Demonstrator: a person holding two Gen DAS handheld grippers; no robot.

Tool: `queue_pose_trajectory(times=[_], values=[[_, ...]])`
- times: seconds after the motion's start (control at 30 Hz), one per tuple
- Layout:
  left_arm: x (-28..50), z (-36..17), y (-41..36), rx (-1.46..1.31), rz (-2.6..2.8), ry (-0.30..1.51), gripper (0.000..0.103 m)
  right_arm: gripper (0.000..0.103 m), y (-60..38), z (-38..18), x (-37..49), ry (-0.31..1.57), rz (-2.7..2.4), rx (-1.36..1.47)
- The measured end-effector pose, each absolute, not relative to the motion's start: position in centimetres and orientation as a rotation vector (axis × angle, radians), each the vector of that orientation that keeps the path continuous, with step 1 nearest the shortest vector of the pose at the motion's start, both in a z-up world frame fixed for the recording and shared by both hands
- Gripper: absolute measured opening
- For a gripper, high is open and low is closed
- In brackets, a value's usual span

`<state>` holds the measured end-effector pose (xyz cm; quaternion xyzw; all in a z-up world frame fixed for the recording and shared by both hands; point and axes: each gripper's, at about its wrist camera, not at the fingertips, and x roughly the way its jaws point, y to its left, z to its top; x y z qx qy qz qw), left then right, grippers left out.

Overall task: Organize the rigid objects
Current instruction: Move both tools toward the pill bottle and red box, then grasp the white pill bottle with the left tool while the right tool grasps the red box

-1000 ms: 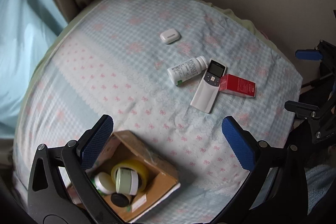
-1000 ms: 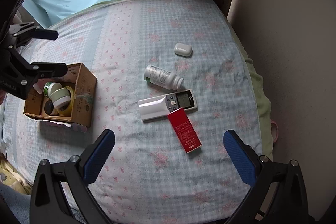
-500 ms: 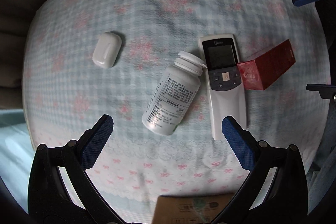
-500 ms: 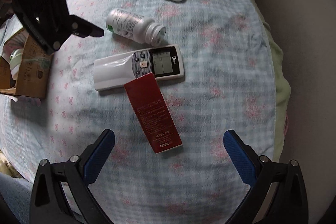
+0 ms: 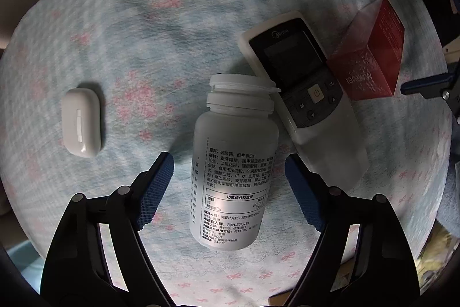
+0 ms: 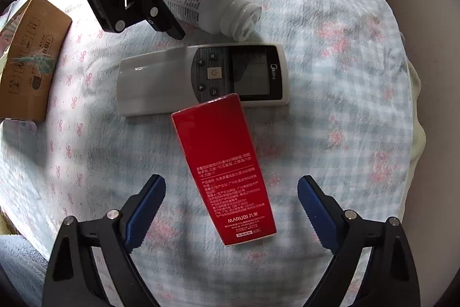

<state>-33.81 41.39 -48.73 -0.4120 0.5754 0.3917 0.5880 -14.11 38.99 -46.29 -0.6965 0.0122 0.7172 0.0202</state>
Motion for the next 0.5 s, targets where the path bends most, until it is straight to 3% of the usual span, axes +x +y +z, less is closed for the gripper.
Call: queue_pose_trajectory(times=[0.23,0.33,0.4,0.5], values=[[-34.2,-49.2,41.6,-0.932,0.893,1.351,0.056,0.074,38.6,-48.0,-13.9,0.020,2.175,-2.195],[-34.4,-48.8,41.6,-0.938,0.890,1.352,0.047,0.059,38.5,-48.2,-13.7,-0.007,2.169,-2.205],[-34.1,-48.8,41.5,-0.918,0.894,1.379,0.047,0.045,38.6,-48.1,-13.6,-0.038,2.165,-2.199],[-33.8,-48.7,41.2,-0.889,0.906,1.397,0.047,0.043,38.6,-48.0,-13.4,-0.051,2.158,-2.209]])
